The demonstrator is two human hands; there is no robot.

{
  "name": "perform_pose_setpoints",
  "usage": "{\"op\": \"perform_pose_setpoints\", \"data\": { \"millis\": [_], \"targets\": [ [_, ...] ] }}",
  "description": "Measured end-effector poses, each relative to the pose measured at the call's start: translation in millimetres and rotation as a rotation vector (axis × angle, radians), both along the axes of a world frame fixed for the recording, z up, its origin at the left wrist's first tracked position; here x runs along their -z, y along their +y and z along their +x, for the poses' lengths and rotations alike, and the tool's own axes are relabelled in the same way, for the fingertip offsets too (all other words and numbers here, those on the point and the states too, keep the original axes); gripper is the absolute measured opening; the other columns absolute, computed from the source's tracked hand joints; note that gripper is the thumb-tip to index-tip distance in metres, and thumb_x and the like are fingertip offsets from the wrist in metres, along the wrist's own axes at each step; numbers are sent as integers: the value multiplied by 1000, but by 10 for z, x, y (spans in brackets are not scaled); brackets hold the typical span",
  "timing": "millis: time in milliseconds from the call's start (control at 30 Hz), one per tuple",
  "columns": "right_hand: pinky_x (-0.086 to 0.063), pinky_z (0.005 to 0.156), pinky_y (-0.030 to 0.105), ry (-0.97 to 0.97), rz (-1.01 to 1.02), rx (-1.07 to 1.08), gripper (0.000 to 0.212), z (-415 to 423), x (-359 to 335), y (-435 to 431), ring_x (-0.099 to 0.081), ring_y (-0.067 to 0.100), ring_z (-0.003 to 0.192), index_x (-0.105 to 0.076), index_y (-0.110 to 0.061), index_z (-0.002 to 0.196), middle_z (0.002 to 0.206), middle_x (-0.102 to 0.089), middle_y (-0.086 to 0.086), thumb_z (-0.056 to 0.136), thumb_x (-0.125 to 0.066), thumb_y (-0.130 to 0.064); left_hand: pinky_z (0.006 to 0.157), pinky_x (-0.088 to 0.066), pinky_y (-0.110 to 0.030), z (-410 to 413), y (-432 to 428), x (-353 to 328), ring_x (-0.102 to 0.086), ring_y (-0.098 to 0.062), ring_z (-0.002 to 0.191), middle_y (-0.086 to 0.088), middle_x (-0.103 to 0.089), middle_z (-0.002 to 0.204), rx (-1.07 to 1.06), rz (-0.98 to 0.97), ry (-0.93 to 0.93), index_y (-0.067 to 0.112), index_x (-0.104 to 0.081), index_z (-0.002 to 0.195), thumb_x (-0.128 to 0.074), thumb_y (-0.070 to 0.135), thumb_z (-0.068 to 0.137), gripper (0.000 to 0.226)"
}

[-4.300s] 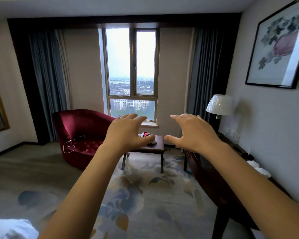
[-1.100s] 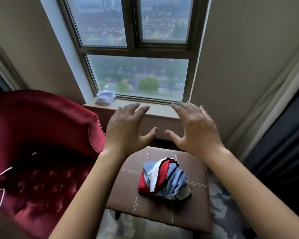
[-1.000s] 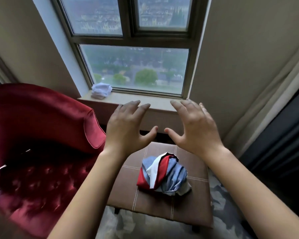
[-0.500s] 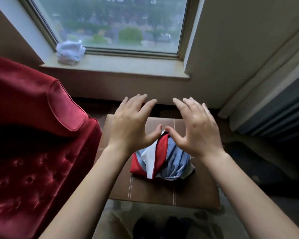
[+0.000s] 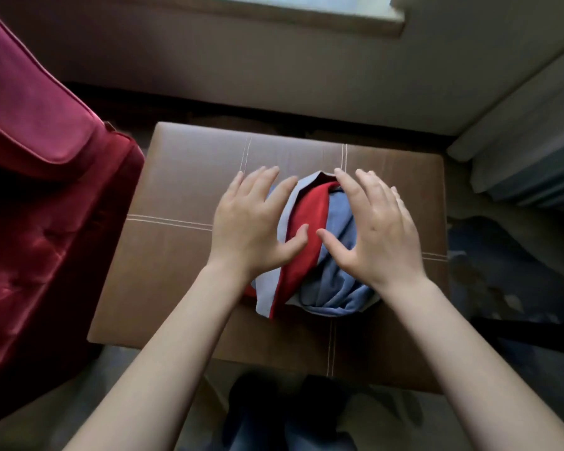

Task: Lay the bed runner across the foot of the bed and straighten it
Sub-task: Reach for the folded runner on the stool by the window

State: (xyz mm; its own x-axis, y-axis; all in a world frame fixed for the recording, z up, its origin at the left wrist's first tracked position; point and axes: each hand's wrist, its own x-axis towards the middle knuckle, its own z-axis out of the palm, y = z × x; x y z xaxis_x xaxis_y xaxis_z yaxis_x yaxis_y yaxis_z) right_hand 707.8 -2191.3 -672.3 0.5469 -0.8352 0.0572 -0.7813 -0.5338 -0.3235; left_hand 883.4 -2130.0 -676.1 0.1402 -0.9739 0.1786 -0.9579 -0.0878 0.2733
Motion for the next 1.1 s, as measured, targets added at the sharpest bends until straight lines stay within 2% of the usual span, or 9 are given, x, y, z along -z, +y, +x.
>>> {"op": "perform_pose_setpoints", "data": {
  "millis": [333, 467, 600, 767, 833, 867, 933, 1000, 1100],
  "targets": [
    [-28, 111, 52, 14, 113, 37, 87, -65, 832, -130, -25, 25, 141, -22, -26, 148, 151, -31, 8, 75, -41, -70, 107, -34, -48, 40, -90, 864, -45, -29, 127, -12, -49, 137, 79, 110, 107, 16, -47, 137, -51, 52, 76, 71],
    [-27, 108, 58, 111, 240, -60, 109, -104, 876, -127, -14, 24, 145, -5, -36, 150, 158, -11, 5, 61, -41, -88, 105, -37, -48, 121, -43, 1004, -35, -25, 136, -10, -33, 150, 181, 208, 206, 22, -33, 146, -62, 65, 71, 91],
    [-22, 105, 69, 230, 355, -152, 136, -199, 895, -169, 6, 31, 146, 17, -47, 144, 158, 16, -2, 41, -63, -85, 109, -18, -66, 227, -40, 1035, -11, -22, 145, -5, -14, 157, 200, 411, 172, 44, -4, 147, -65, 83, 38, 131],
    [-19, 95, 78, 348, 396, -124, 151, -103, 1040, -176, 19, 39, 142, 30, -52, 135, 150, 37, -4, 36, -84, -63, 101, -9, -74, 210, -108, 1154, 11, -30, 145, -5, 14, 158, 230, 601, 123, 53, 20, 139, -80, 69, 28, 150],
    [-29, 96, 73, 331, 405, -85, 152, -66, 1098, -174, 9, 39, 143, 29, -53, 135, 151, 33, -5, 38, -88, -51, 103, -22, -70, 203, -161, 1191, 3, -29, 146, -6, 5, 157, 228, 619, 144, 52, 19, 139, -84, 61, 31, 149],
    [-35, 95, 69, 310, 394, -72, 150, -64, 1128, -173, -1, 39, 142, 26, -53, 136, 152, 28, -3, 38, -87, -46, 101, -35, -63, 198, -173, 1214, -10, -27, 144, -6, -7, 155, 234, 592, 168, 51, 15, 140, -84, 58, 33, 146],
    [-44, 91, 60, 269, 359, -58, 145, -75, 1184, -164, -21, 38, 133, 17, -51, 140, 153, 13, 1, 38, -85, -39, 81, -53, -46, 183, -165, 1259, -39, -22, 127, 0, -32, 138, 230, 511, 187, 50, 9, 141, -82, 54, 38, 138],
    [-49, 83, 51, 219, 319, -46, 133, -82, 1234, -141, -33, 37, 119, 1, -48, 143, 148, -4, 6, 39, -81, -37, 67, -53, -38, 166, -121, 1298, -55, -19, 105, 5, -42, 119, 195, 456, 171, 53, 4, 141, -79, 54, 42, 129],
    [-50, 67, 41, 129, 227, -16, 104, -77, 1269, -98, -41, 33, 101, -29, -37, 137, 128, -29, 7, 45, -77, -40, 56, -44, -28, 139, -65, 1314, -61, -18, 80, 10, -44, 95, 158, 361, 152, 52, -17, 140, -72, 59, 50, 105]
  ]
}}
